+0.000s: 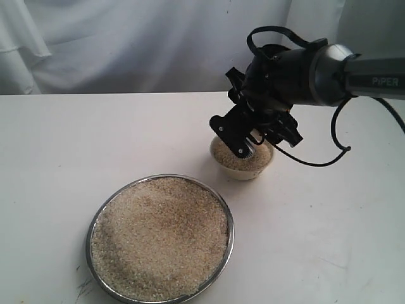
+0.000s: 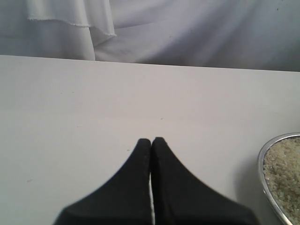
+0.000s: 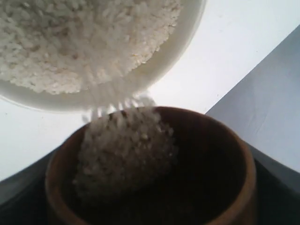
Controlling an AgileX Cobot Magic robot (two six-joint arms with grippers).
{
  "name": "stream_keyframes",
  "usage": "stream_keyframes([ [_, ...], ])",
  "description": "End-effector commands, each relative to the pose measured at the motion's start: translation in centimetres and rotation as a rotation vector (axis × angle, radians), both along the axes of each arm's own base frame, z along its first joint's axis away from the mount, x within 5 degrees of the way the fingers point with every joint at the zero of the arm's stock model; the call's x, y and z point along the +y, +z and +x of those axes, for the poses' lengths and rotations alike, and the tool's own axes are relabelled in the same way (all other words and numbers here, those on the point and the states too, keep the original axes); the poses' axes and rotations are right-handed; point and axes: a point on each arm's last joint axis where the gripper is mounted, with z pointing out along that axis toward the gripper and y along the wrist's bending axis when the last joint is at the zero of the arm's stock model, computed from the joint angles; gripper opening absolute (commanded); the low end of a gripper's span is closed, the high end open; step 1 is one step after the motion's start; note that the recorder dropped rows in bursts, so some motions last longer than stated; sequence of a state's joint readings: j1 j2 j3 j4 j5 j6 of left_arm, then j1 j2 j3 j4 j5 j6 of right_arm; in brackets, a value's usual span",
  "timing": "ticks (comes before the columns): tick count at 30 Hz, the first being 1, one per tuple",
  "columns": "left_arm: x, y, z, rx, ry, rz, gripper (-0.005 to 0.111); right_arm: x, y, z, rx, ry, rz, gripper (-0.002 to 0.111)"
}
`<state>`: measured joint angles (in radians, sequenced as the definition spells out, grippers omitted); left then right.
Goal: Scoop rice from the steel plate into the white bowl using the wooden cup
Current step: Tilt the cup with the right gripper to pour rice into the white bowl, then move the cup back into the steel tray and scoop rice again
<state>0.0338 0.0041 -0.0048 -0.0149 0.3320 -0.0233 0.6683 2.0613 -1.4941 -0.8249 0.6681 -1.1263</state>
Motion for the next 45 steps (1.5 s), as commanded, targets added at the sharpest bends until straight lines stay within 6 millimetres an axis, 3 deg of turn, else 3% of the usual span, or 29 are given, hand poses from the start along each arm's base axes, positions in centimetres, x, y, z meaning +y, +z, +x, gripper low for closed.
stream_keyframes([
  [1,0.0,0.0,0.0,-0.012,-0.002,0.001,0.0,0.2,0.0,-0.2,-0.065,0.021,-0.01,0.0],
  [10,0.0,0.0,0.0,-0.012,-0.002,0.001,0.0,1.5,0.5,-0.5,-0.154,0.094,-0.018,0.0],
  [17,0.0,0.0,0.0,-0.012,-0.002,0.001,0.0,1.5,1.1,-0.4,-0.198,0.108,-0.067,0.0],
  [24,0.0,0.0,0.0,-0.012,-0.002,0.001,0.0,0.8,3.3,-2.1,-0.283,0.173,-0.09,0.0],
  [26,0.0,0.0,0.0,-0.012,-0.002,0.001,0.0,0.6,3.4,-2.5,-0.277,0.161,-0.063,0.0],
  [30,0.0,0.0,0.0,-0.012,-0.002,0.001,0.0,0.5,2.5,-3.2,-0.151,-0.087,0.207,0.0],
  [34,0.0,0.0,0.0,-0.012,-0.002,0.001,0.0,2.3,2.5,-5.7,0.027,-0.178,0.403,0.0],
  [41,0.0,0.0,0.0,-0.012,-0.002,0.001,0.0,5.7,2.4,-9.4,0.179,0.009,0.407,0.0],
  [45,0.0,0.0,0.0,-0.012,-0.002,0.001,0.0,7.3,2.4,-10.3,0.169,0.15,0.414,0.0],
])
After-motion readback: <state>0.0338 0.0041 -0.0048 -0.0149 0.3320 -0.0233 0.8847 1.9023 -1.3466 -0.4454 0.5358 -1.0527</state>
